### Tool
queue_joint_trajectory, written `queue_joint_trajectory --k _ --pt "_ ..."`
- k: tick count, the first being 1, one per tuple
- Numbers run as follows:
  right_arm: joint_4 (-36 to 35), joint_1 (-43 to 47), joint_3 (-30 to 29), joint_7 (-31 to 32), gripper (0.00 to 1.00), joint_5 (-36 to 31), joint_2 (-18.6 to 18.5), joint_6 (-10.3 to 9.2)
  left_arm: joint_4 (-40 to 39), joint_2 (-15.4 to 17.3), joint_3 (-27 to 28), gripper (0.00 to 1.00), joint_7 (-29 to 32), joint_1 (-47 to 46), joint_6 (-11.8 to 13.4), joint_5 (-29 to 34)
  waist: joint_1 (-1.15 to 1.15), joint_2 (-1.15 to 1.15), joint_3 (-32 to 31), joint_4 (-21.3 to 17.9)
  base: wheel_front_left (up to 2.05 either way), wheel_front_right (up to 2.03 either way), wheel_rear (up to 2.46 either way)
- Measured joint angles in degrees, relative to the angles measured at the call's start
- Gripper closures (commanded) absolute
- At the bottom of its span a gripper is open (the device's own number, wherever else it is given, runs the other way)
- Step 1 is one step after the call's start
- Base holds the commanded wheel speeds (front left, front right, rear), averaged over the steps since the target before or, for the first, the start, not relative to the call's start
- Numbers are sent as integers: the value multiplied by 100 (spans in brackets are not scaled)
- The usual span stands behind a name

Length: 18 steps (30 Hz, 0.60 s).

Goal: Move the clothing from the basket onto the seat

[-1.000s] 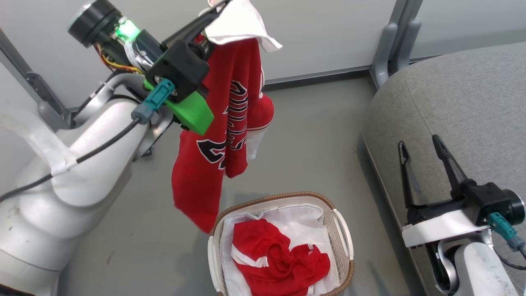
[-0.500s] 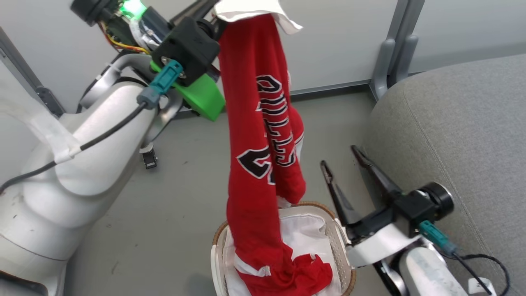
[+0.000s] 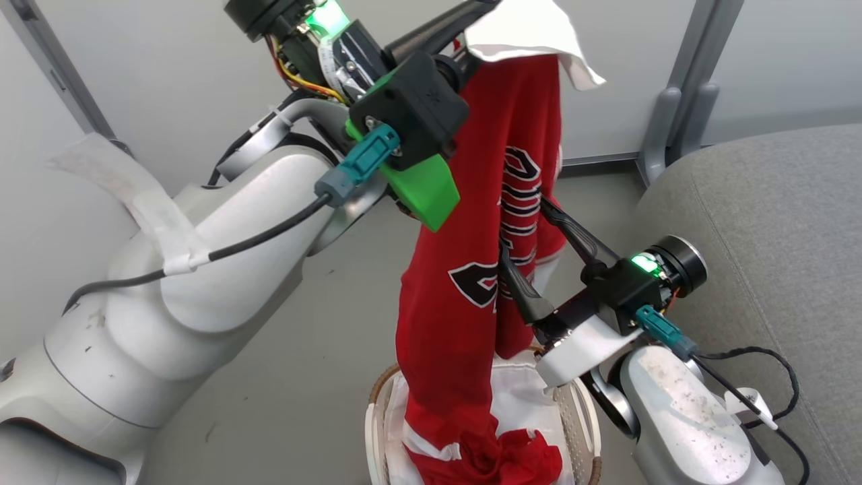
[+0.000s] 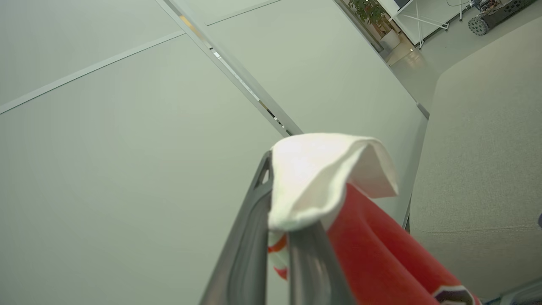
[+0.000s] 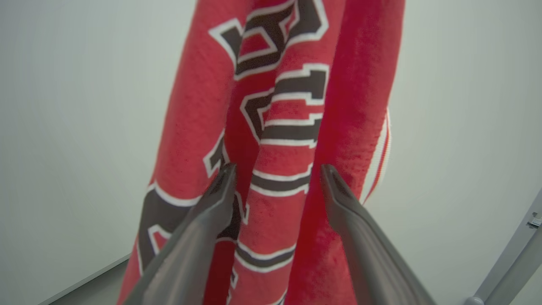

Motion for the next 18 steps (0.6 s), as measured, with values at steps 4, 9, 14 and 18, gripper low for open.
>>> queue_joint_trajectory --k 4,9,14,18 --pt "411 -160 52 1 0 4 -2 0 -110 -90 -76 100 23 -47 -3 -49 0 0 -16 100 0 0 0" --pt "616 -270 89 0 100 177 0 0 -224 -105 -88 100 25 -46 -20 -157 0 0 -9 202 0 0 0" --pt "650 -270 101 1 100 216 -1 0 -205 44 -16 100 -8 205 89 -321 0 0 21 234 0 0 0" --pt "603 -255 -7 1 100 255 -1 0 -60 176 94 100 -196 560 222 -492 0 0 52 210 0 0 0"
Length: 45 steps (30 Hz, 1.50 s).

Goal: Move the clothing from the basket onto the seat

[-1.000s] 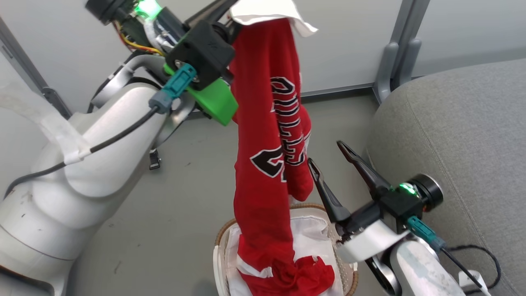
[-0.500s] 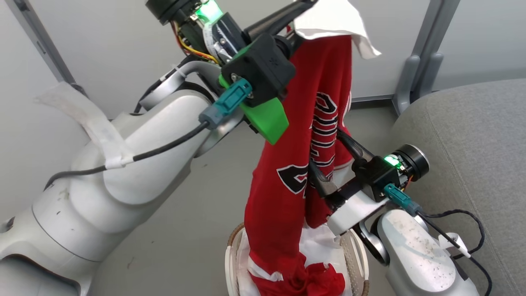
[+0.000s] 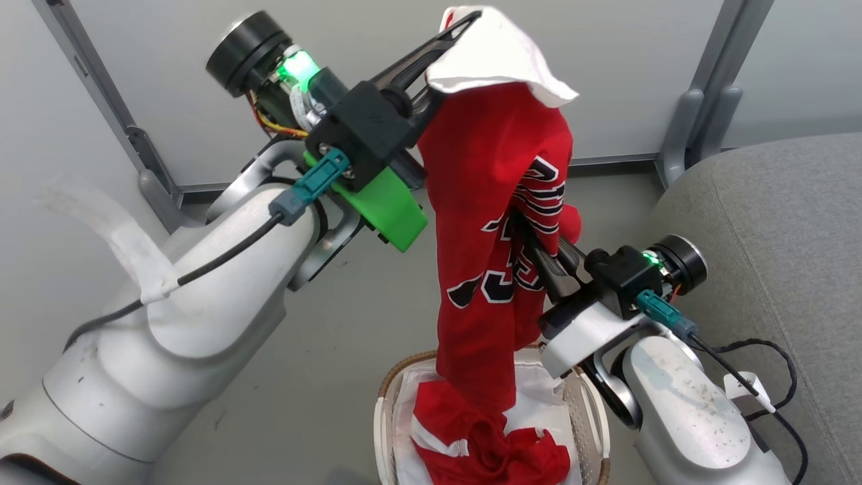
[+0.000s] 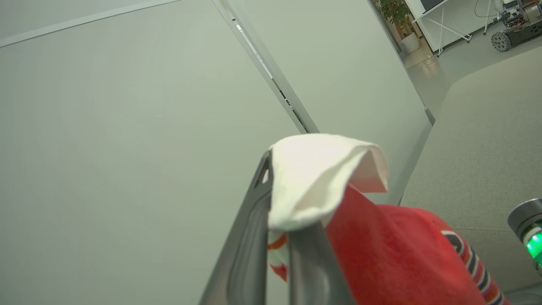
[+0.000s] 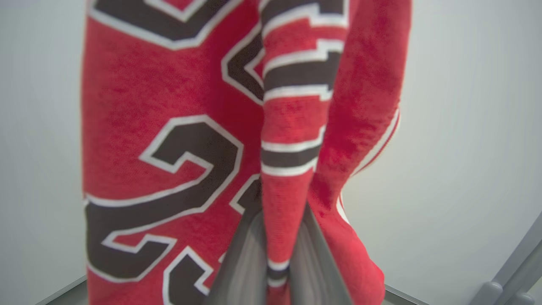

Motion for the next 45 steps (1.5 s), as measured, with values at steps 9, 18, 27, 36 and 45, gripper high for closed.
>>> queue_joint_trajectory --k 9,18,27,36,45 --pt "-189 118 -281 0 100 7 0 0 821 64 223 0 -592 1107 325 -433 0 0 94 -71 0 0 0" --pt "-413 213 -736 0 100 -27 -1 0 1294 -164 617 0 -744 2247 422 -709 0 0 258 -129 0 0 0" --pt "-633 424 -1213 0 100 -89 -1 0 1154 -573 1218 0 -749 3407 277 -461 0 0 349 -117 0 0 0" --pt "-658 583 -1417 0 100 -119 1 0 1050 -970 1625 0 -749 3941 74 55 0 0 359 -154 0 0 0" --pt "-651 753 -1645 0 100 -142 0 0 979 -1250 1957 0 -758 4208 -76 404 0 0 320 -377 0 0 0"
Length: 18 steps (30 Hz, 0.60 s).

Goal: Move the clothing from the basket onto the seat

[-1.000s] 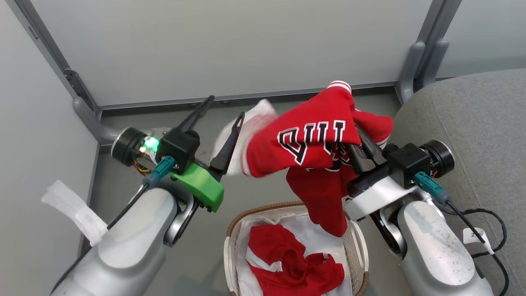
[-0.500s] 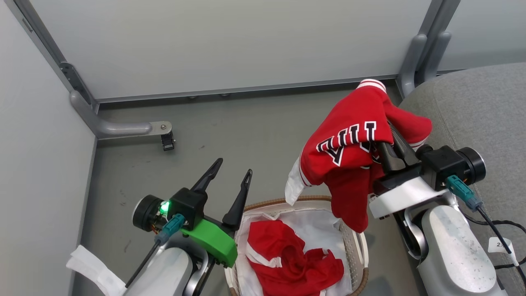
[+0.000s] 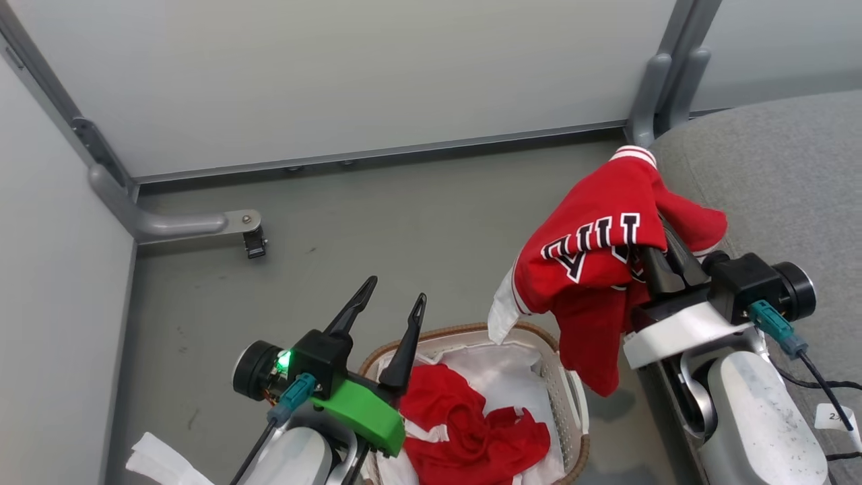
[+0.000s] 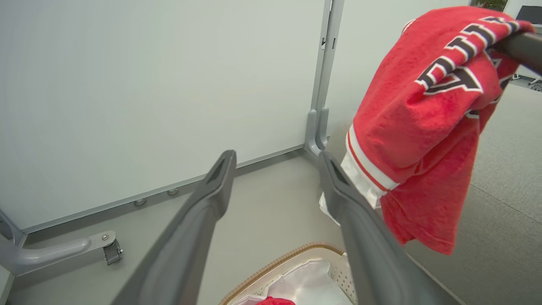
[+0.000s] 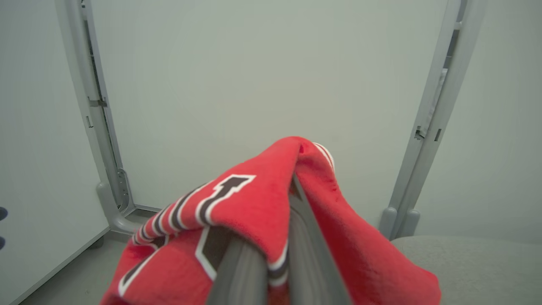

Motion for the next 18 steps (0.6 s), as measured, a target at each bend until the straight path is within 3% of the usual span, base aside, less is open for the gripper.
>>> queue_joint_trajectory --k 8,18 --pt "-15 142 -203 0 100 94 -1 0 -12 -107 58 0 0 63 -121 252 0 0 99 -595 0 0 0" --pt "-10 348 -538 0 100 249 -5 1 48 -133 -73 0 0 -8 -196 442 0 0 358 -1639 0 0 0"
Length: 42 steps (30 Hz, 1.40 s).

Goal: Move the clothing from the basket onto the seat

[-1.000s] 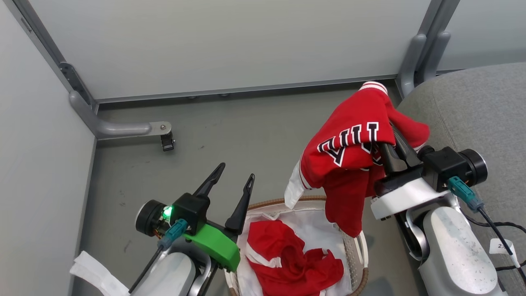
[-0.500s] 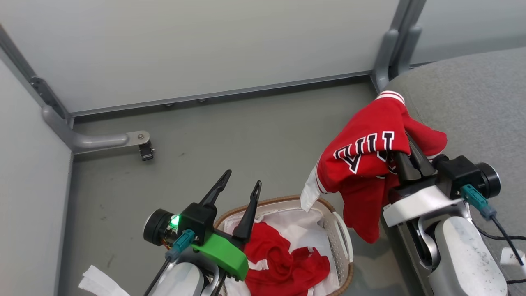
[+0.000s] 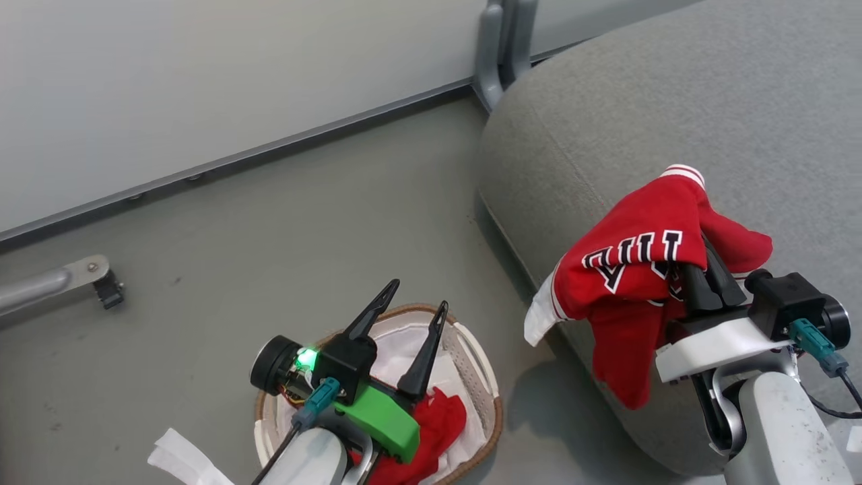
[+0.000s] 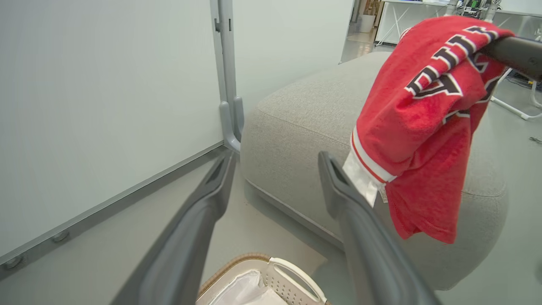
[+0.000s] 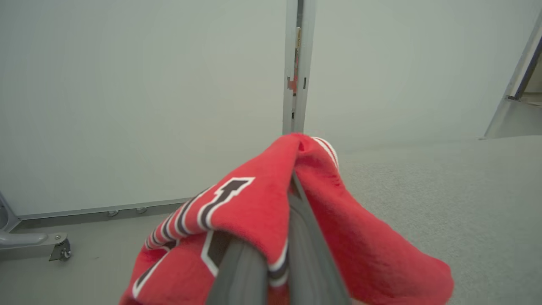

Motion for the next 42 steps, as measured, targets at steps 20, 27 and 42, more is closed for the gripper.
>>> queue_joint_trajectory --k 20,27,42 --pt "158 -912 -808 0 100 -263 -2 0 -221 198 -516 0 0 -425 -29 62 0 0 852 -641 0 0 0" --pt "11 -2591 -1493 0 100 -1263 -13 0 -397 383 -658 0 0 -757 -29 121 0 0 1317 -329 0 0 0" --pt "1960 -5066 -2908 0 100 -1674 -2056 0 -1082 688 -703 0 197 -1355 56 355 1 0 2652 662 0 0 0"
